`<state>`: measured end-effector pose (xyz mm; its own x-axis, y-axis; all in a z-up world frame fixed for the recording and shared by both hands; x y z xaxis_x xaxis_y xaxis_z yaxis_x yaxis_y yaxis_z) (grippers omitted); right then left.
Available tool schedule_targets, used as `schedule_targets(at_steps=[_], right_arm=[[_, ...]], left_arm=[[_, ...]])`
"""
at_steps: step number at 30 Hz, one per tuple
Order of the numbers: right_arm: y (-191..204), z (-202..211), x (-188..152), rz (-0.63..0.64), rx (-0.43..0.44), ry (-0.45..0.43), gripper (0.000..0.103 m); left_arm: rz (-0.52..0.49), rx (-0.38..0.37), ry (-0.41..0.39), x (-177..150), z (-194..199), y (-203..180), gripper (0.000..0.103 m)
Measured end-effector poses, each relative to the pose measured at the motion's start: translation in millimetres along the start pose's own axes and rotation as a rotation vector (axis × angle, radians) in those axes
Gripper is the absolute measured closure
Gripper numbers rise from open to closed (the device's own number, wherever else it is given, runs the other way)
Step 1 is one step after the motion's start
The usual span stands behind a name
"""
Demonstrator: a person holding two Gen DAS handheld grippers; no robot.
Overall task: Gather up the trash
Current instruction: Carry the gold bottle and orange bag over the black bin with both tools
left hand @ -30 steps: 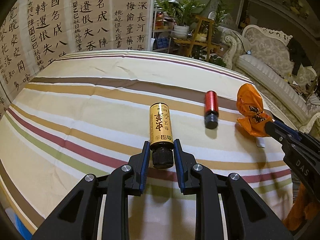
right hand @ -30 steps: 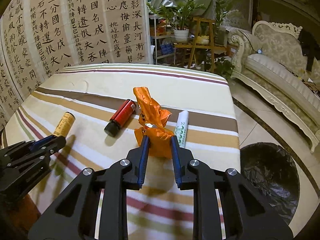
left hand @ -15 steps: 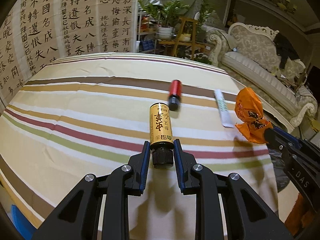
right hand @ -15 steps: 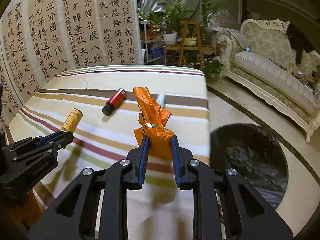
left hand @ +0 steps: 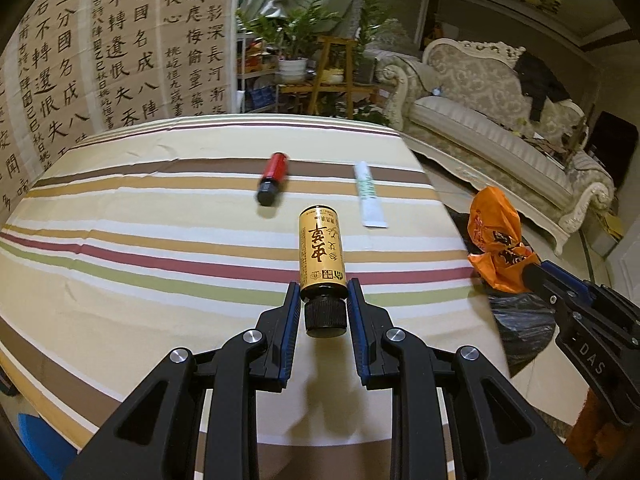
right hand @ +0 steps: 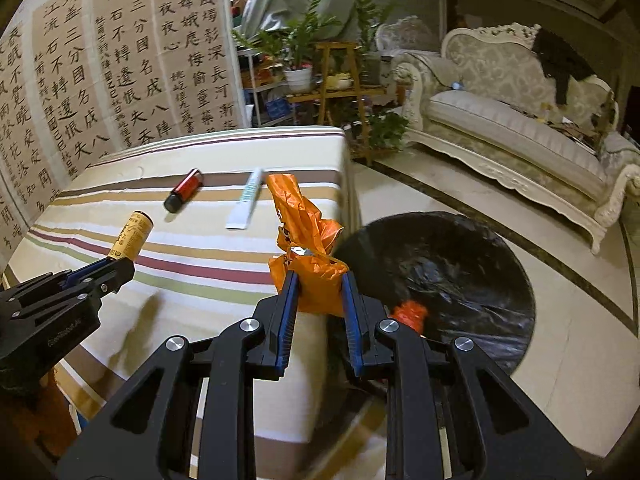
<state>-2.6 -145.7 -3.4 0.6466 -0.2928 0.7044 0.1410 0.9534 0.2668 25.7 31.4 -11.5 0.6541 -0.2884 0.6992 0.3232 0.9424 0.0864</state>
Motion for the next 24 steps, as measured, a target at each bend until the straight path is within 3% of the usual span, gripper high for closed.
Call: schedule_targets(at_steps=[24], right_arm=[[-86, 7, 1, -0.149, -0.129, -0.040, 0.081]], left_arm=[[-0.191, -0.113, 0.001, 21, -27, -102, 0.078]])
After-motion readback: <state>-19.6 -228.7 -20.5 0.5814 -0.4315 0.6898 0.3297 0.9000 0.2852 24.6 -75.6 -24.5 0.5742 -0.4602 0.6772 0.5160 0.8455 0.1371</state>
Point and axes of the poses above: each gripper's, at about its wrist camera, not at the fingertips, and z roughly against the way its jaws point, y to its left, x to its top, the point moved 2 cm from there along -z, roughly the way its jaws point, and after that the axes turned 15 degrees about -z, right-handed, at the moved point
